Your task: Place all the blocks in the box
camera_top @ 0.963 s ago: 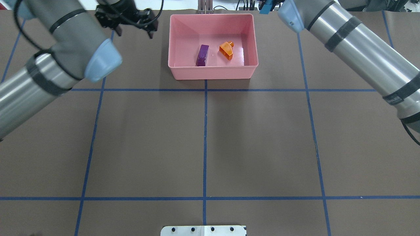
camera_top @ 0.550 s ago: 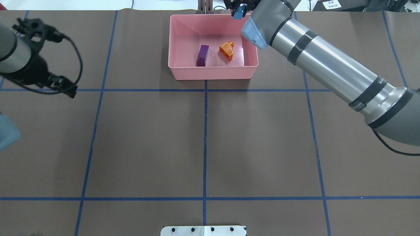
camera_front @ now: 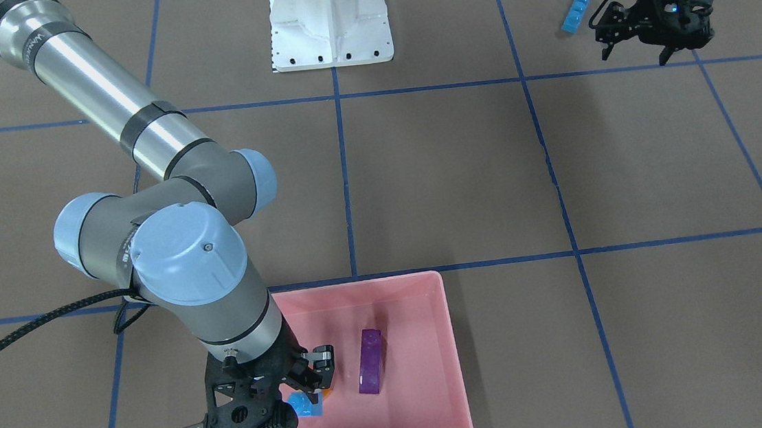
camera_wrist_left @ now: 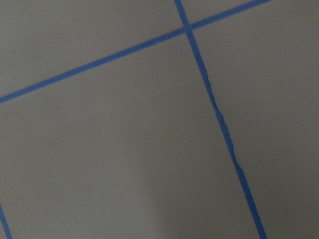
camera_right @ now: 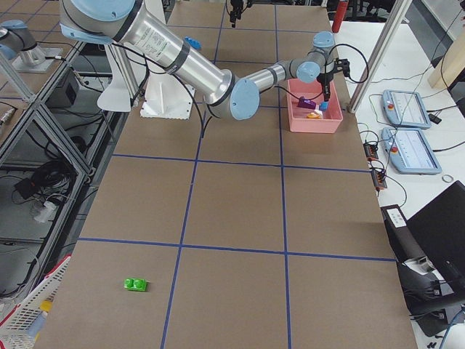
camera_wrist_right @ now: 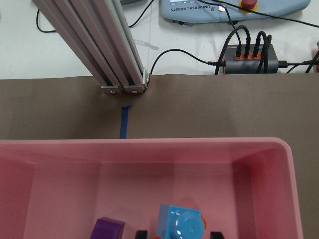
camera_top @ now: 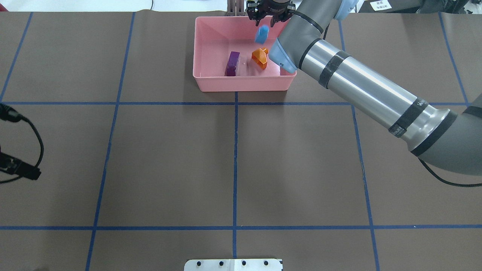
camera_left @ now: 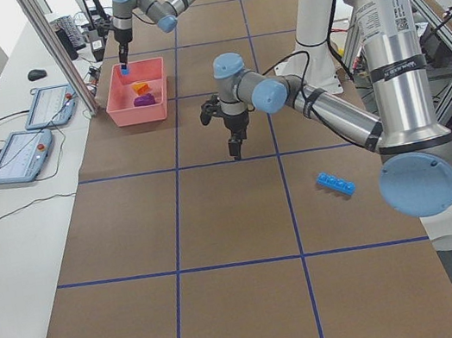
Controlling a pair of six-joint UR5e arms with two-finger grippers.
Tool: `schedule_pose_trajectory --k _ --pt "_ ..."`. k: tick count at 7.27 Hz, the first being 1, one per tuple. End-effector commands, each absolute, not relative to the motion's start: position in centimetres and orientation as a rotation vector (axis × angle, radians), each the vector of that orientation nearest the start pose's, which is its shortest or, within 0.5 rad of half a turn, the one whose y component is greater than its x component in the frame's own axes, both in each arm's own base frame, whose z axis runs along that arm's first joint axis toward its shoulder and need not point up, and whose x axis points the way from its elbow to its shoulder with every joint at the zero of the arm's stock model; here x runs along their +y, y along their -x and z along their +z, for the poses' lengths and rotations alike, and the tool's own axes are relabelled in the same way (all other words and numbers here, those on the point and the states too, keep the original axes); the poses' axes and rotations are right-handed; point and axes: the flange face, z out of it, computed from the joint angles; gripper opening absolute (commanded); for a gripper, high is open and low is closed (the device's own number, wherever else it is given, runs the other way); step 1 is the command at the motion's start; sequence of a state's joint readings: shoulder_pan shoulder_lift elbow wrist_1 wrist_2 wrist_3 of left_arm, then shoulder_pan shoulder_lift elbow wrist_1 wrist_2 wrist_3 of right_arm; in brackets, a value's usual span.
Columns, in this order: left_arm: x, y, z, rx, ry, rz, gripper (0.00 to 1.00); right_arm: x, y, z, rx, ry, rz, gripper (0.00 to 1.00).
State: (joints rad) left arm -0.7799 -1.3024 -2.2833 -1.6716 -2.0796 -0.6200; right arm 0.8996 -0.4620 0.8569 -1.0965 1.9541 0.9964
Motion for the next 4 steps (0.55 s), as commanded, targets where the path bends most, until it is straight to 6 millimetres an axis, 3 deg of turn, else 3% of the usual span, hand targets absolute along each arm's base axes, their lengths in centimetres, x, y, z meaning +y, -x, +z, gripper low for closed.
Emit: schedule_pose_trajectory --k 1,4 --pt "-25.4 -21.6 46.1 0.755 -0.030 0.305 1.00 -74.6 47.2 18.6 -0.876 -0.305 0.155 0.99" --pt "-17.3 -27.3 47.5 0.700 -0.010 0.338 1.00 -74.9 46.1 17.6 -0.890 -0.309 0.169 0.99"
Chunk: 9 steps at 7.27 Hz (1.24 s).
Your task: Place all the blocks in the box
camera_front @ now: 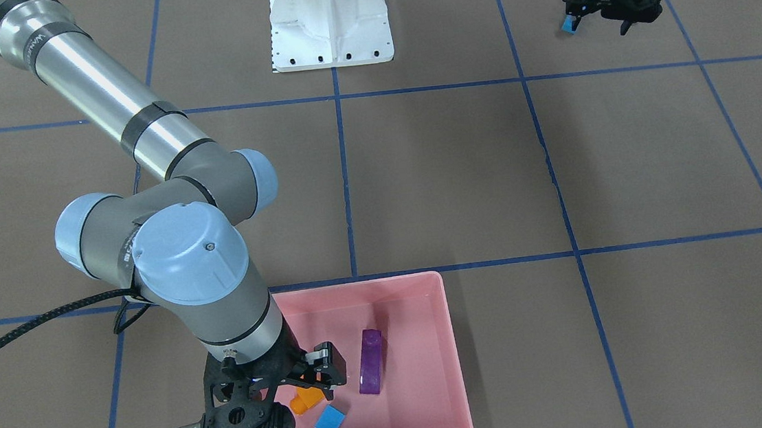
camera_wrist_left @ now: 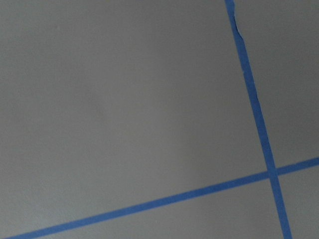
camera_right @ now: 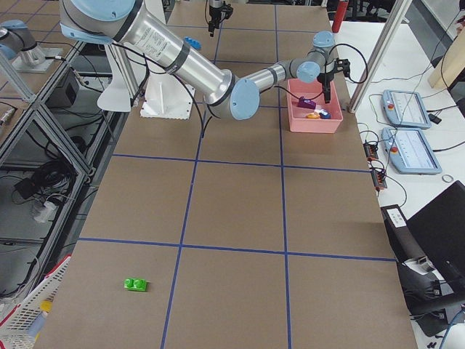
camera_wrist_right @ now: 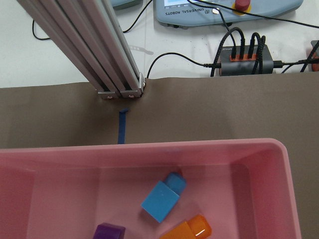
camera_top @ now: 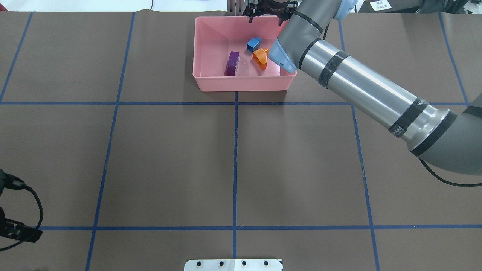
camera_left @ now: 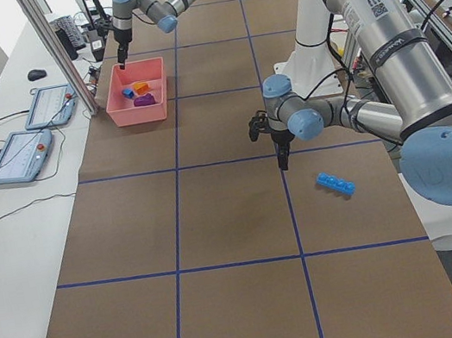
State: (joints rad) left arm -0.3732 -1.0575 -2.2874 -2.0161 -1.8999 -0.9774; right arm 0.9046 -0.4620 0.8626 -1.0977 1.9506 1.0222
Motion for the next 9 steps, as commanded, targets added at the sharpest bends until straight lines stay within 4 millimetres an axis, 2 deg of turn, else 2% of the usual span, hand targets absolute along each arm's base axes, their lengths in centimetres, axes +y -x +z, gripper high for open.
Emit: schedule_pose_trajectory --k 1,3,4,5,6,7,9 --pt "-16.1 -27.0 47.7 0.717 -0.008 0.374 1.00 -74.4 45.9 17.1 -0.893 -0.295 0.165 0.99" --pt "-14.1 -24.3 49.8 0.708 -0.014 0.429 1.00 -73.2 45.0 14.8 -0.866 -0.260 0.173 0.99" --pt "-13.6 -24.0 50.2 0.714 -0.007 0.438 1.00 -73.1 45.1 15.0 -0.859 -0.249 0.174 0.99" --pt "-12.6 -24.6 51.1 0.692 -0.003 0.441 1.00 -72.4 45.1 15.8 -0.841 -0.213 0.173 0.99" --pt "-10.9 -25.7 52.3 0.676 -0.009 0.440 1.00 -70.8 44.3 16.4 -0.806 -0.148 0.165 0.99" --pt "-10.2 -26.1 53.1 0.695 -0.017 0.435 1.00 -68.2 42.3 16.8 -0.750 -0.097 0.155 1.00" --pt "-9.2 -26.5 53.4 0.696 0.003 0.441 1.00 -63.7 37.8 14.9 -0.599 -0.023 0.021 1.00"
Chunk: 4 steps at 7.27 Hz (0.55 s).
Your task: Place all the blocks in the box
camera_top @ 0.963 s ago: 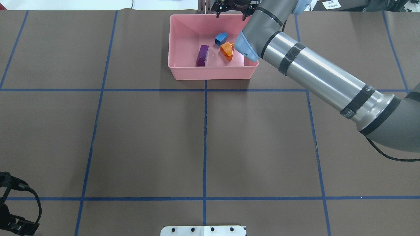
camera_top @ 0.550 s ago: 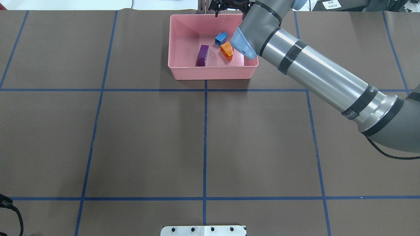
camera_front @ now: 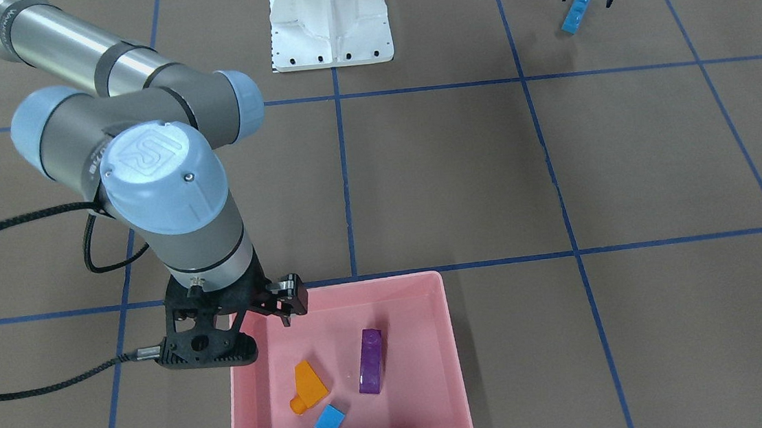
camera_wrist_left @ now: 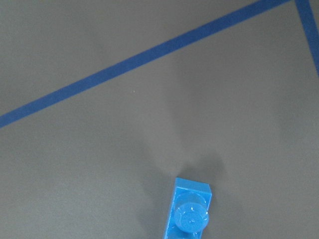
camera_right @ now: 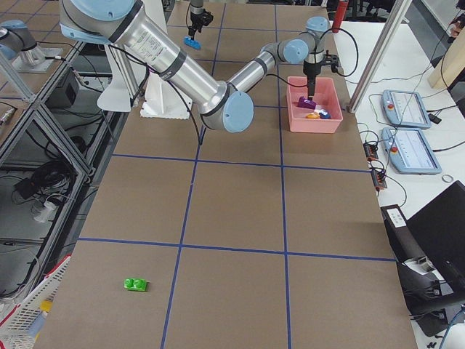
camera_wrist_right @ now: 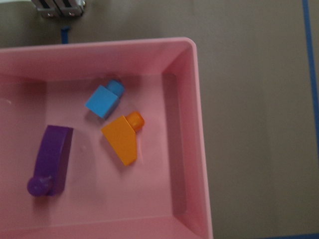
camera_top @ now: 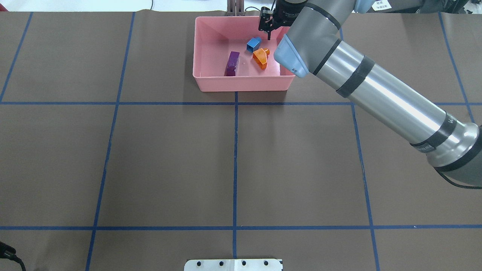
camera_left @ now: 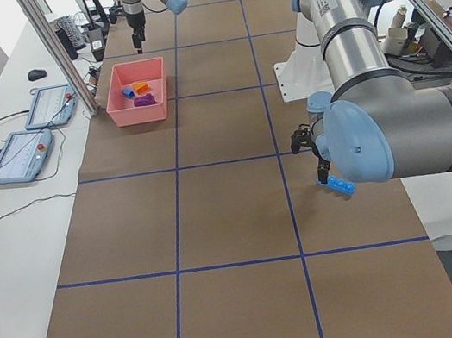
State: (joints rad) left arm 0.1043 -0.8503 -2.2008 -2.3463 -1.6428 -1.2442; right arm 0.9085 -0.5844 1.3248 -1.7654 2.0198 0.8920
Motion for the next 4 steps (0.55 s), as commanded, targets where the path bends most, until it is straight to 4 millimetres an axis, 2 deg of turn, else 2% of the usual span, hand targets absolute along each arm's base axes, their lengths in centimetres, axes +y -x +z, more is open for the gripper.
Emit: schedule_pose_trajectory --k 1,2,3,4 --pt "-8.8 -26.7 53.4 0.696 0.002 0.439 1.00 -60.9 35.0 16.9 -0.571 -0.016 -0.029 1.00" --pt "-8.2 -27.0 53.5 0.694 0.002 0.444 1.00 -57.7 31.2 21.2 -0.572 -0.037 -0.063 1.00" --pt "-8.0 -27.2 54.0 0.689 0.004 0.449 0.99 -55.6 27.6 25.0 -0.562 -0.035 -0.106 1.00" --pt "-8.0 -27.3 54.3 0.691 0.003 0.449 0.99 -54.1 24.4 27.8 -0.533 -0.025 -0.163 1.00"
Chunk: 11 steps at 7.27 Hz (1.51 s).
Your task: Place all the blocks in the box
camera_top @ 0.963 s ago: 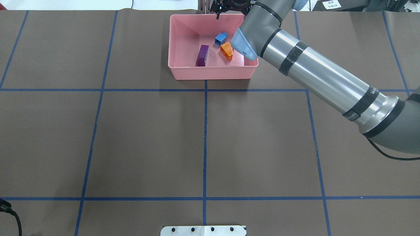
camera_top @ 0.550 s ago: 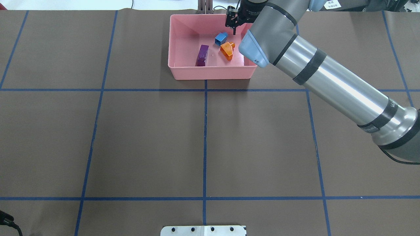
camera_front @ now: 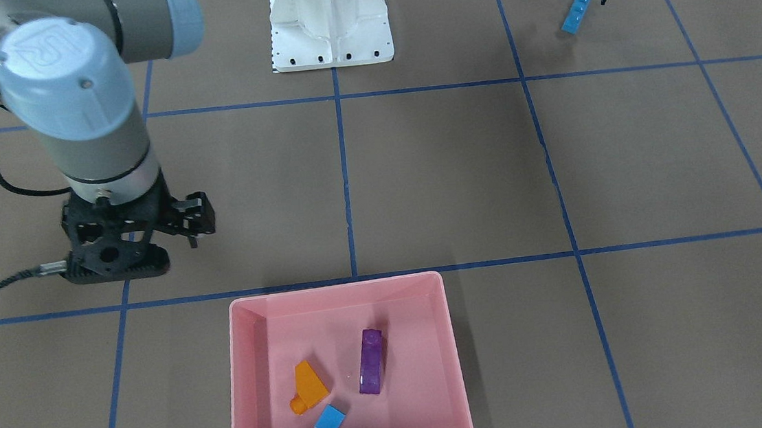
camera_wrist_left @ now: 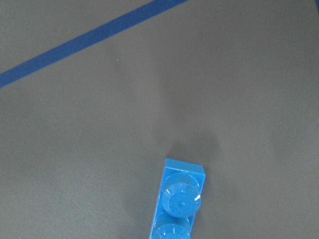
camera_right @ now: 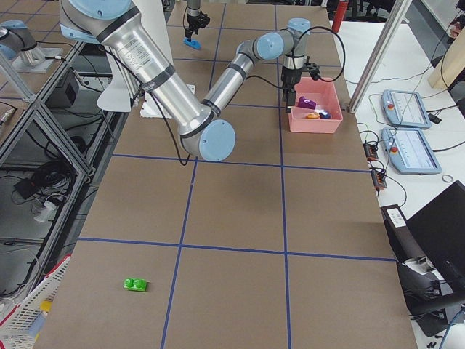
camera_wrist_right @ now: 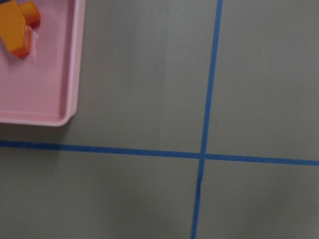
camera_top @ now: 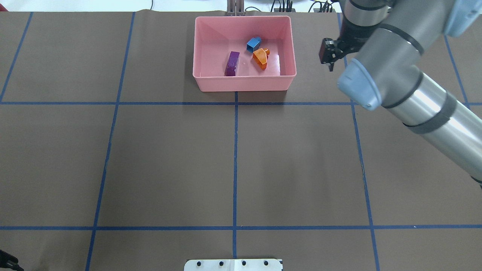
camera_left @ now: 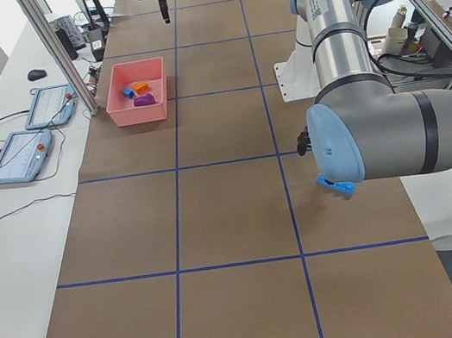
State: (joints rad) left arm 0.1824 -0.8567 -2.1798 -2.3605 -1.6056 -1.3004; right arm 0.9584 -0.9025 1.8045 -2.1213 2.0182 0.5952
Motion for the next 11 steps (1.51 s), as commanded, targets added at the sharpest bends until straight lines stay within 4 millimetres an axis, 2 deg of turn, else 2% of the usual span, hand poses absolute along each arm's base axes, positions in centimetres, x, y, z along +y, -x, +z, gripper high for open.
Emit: schedule_pose_trajectory --k 1,5,6,7,8,9,10,11 --pt "-7.9 -27.6 54.8 0.689 0.004 0.451 0.99 -53.4 21.4 29.7 -0.516 -0.019 -0.184 1.00" --pt "-7.0 -28.6 55.1 0.697 0.018 0.461 0.99 -51.8 13.3 37.5 -0.487 0.009 -0.302 1.00" --pt "-7.0 -28.7 55.3 0.696 0.018 0.461 0.98 -51.1 11.7 40.2 -0.475 0.034 -0.337 1.00" --pt "-7.0 -28.7 55.3 0.696 0.018 0.461 0.95 -50.3 9.3 42.6 -0.468 0.047 -0.378 1.00" --pt "-7.0 -28.7 55.5 0.692 0.018 0.461 0.94 -49.9 5.8 44.1 -0.493 0.047 -0.383 1.00" --pt "-7.0 -28.7 55.8 0.686 0.018 0.461 0.93 -49.0 3.9 45.7 -0.515 0.059 -0.397 1.00" --pt "-7.0 -28.7 56.2 0.680 0.018 0.462 0.91 -48.7 3.0 46.3 -0.519 0.060 -0.396 1.00" --pt "-7.0 -28.7 56.8 0.671 0.018 0.463 0.85 -47.9 2.4 47.6 -0.535 0.077 -0.405 1.00"
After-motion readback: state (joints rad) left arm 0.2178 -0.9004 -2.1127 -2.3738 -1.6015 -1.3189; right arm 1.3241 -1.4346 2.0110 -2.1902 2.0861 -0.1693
